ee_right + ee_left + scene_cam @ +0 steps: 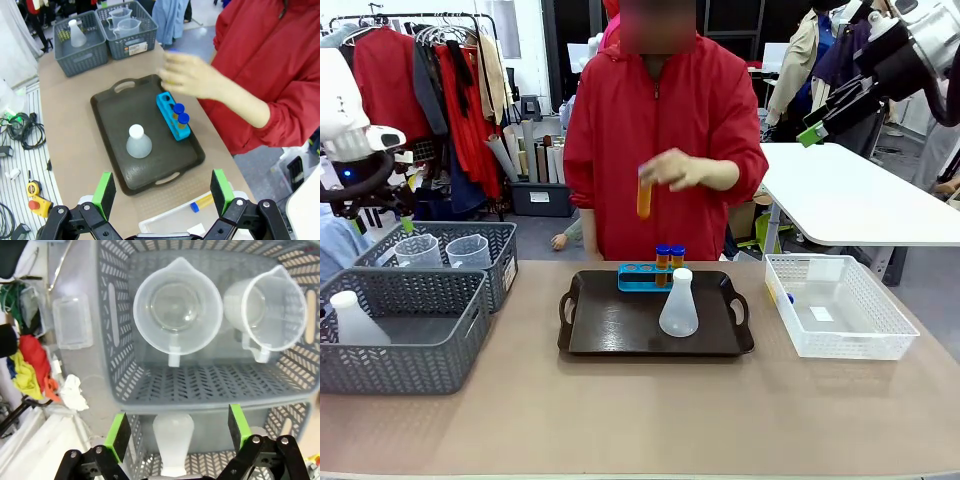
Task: Prepare the laboratory tools.
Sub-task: Pick up one Large Measuring Cup and place it on the Handle tray.
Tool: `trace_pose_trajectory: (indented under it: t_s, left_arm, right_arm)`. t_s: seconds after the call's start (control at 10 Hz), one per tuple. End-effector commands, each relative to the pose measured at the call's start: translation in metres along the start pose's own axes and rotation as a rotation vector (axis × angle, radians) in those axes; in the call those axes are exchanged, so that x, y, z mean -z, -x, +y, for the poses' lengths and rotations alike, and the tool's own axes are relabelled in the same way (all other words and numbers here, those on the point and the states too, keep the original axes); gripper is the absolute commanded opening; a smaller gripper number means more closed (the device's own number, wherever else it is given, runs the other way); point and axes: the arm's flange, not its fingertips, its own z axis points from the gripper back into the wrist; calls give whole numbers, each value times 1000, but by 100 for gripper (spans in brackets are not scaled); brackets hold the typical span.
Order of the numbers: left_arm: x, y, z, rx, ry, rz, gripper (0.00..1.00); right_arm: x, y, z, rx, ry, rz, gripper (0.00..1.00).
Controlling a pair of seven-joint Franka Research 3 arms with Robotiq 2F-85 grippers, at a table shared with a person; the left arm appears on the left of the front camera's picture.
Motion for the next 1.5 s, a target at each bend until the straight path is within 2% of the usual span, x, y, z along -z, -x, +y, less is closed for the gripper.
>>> trace_pose_trajectory:
  t_s: [0.0,0.4,1.4]
  left_arm:
    - [19,-5,4,28,-16,-3,100]
    - [58,-6,3,90,-9,-7,100]
    - [94,-17,-1,129,-29,18,100]
  right_arm:
    - [-1,-1,1,-6,-5,-5,100]
    - [-1,-1,1,-6,-5,-5,100]
    - [-1,-1,1,-6,-5,-5,100]
